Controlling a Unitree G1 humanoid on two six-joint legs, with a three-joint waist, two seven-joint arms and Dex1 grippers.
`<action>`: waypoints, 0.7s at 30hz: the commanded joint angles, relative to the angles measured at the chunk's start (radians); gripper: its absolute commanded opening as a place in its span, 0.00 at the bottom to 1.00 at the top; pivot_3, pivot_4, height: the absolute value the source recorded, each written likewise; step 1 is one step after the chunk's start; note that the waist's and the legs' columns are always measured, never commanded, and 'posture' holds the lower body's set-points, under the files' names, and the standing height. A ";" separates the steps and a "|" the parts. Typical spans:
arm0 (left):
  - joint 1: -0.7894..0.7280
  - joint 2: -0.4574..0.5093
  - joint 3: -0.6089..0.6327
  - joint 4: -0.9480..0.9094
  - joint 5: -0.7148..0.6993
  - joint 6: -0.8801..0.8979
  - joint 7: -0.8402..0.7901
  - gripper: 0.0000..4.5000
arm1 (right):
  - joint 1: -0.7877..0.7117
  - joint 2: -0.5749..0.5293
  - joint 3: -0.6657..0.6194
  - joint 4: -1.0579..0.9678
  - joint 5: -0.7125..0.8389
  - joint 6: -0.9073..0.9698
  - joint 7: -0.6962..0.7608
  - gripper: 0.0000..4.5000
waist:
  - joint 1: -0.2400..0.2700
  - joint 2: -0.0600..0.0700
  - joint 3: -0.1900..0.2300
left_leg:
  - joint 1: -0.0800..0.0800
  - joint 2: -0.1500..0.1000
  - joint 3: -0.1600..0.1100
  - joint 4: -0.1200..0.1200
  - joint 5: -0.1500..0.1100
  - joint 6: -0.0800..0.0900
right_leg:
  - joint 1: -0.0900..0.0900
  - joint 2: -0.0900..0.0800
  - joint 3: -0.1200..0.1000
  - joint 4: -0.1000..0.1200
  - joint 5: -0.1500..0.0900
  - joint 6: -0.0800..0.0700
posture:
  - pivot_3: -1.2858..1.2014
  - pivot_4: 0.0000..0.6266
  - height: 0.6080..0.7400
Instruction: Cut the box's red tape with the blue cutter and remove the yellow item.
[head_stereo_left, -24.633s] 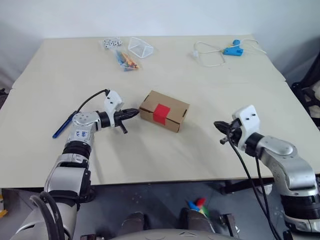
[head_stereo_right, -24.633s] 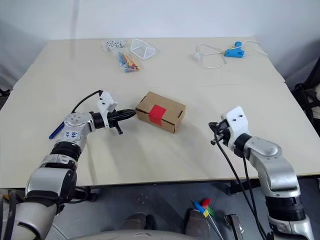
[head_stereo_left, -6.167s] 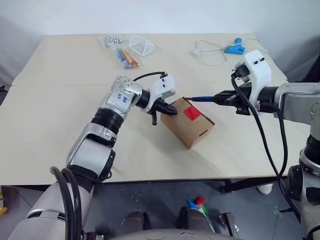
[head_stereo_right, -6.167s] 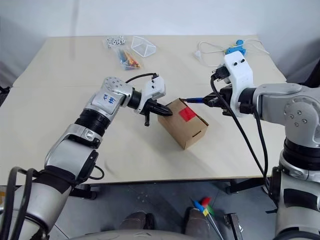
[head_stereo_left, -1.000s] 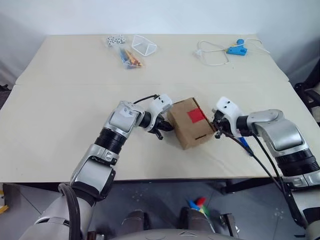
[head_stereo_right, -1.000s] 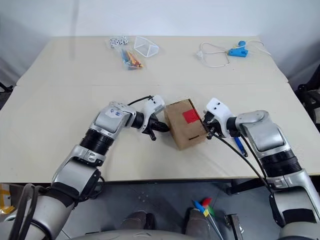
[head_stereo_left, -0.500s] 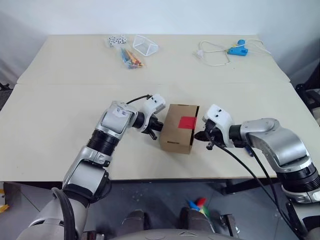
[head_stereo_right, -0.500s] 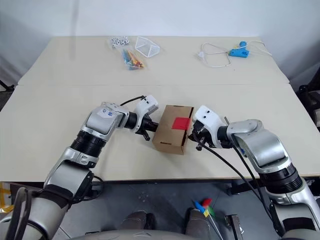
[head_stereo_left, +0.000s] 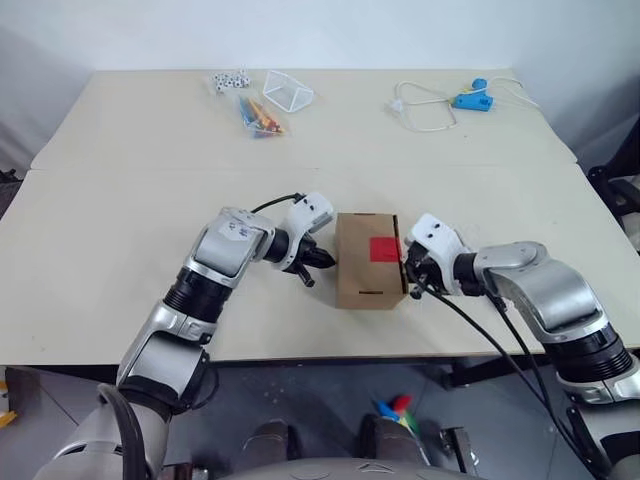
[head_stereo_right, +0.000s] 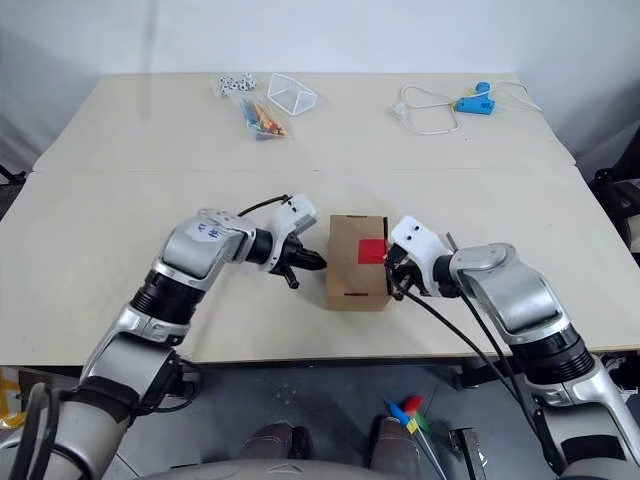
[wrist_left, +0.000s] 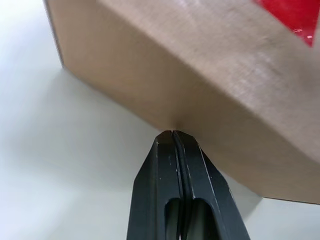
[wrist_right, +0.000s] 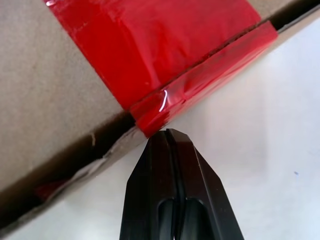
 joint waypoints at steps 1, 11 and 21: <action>0.004 0.020 -0.008 -0.034 -0.019 0.000 0.005 0.00 | -0.022 0.003 -0.013 -0.050 0.010 -0.008 0.001 0.00 | 0.000 0.000 0.000 | 0.000 0.000 0.000 0.000 0.000 0.000 | 0.000 0.000 0.000 0.000 0.000 0.000 | 0.52 0.24 1.00; -0.033 0.058 0.094 0.084 -0.023 -0.130 0.069 0.00 | -0.014 -0.100 -0.078 -0.014 -0.061 -0.077 -0.036 0.00 | 0.002 0.000 0.000 | 0.000 0.000 0.000 0.000 0.000 0.000 | 0.000 0.000 0.000 0.000 0.000 0.000 | 0.52 0.24 1.00; -0.183 0.094 0.121 0.232 -0.059 -0.385 -0.102 0.00 | -0.043 -0.137 -0.357 -0.230 0.119 0.279 -0.067 0.64 | 0.004 0.000 0.000 | 0.000 0.000 0.000 0.000 0.000 0.000 | 0.000 0.000 0.000 0.000 0.000 0.000 | 0.52 0.24 1.00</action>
